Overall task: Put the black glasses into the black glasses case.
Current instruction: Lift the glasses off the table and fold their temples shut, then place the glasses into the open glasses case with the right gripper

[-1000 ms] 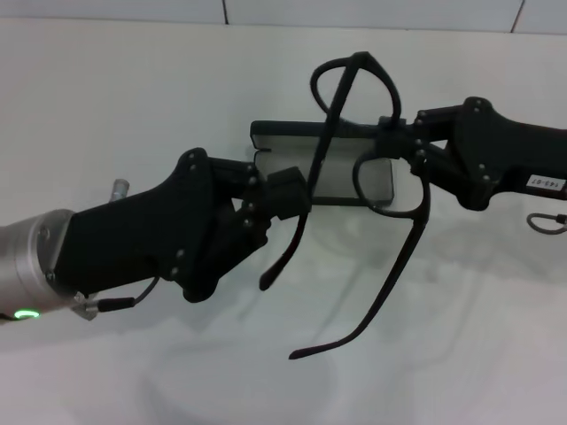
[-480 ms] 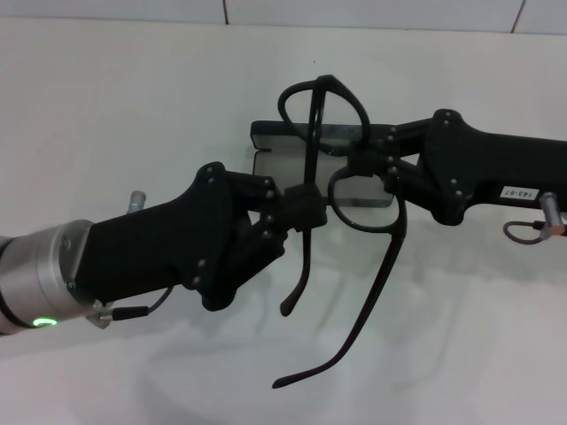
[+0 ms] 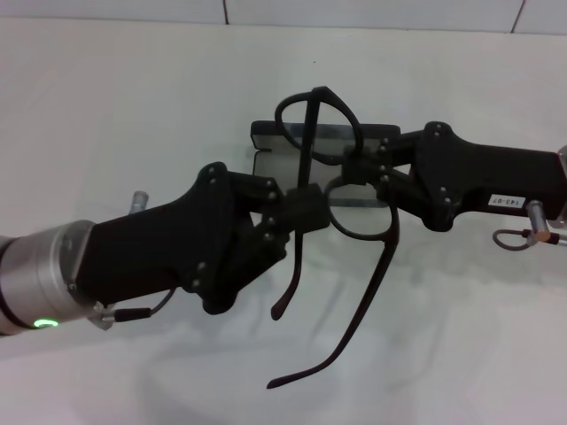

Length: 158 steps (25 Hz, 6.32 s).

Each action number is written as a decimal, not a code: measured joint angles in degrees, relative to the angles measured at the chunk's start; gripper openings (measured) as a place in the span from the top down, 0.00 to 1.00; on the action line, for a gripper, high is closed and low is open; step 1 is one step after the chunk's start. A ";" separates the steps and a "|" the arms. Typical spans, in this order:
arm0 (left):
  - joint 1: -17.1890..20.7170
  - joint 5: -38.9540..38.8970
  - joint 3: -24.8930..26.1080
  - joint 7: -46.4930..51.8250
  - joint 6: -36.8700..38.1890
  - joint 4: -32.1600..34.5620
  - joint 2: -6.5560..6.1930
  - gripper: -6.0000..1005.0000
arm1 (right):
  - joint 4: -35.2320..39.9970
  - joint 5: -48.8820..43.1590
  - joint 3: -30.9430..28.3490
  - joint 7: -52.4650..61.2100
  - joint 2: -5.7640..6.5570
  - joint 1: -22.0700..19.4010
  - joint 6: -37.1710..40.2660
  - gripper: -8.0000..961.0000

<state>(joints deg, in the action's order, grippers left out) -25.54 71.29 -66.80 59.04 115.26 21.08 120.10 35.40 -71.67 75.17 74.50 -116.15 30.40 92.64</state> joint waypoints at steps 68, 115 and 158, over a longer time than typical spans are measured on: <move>-4.42 -7.36 -14.70 -8.33 -1.93 -2.94 0.13 0.95 | -13.54 17.68 -1.00 -21.90 -0.04 6.59 7.28 0.92; -1.59 -15.71 -14.60 -1.40 -4.59 -6.34 -1.57 0.95 | -6.71 17.07 10.71 -20.46 0.75 4.28 -7.66 0.92; 4.49 -14.79 -13.35 -3.23 -1.81 -6.57 -3.35 0.95 | 47.12 -83.15 43.12 47.92 -0.04 0.21 -46.65 0.91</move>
<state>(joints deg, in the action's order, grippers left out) -21.05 56.50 -80.15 55.81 113.46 14.50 116.76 82.53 -154.82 118.29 122.42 -116.19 30.61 45.99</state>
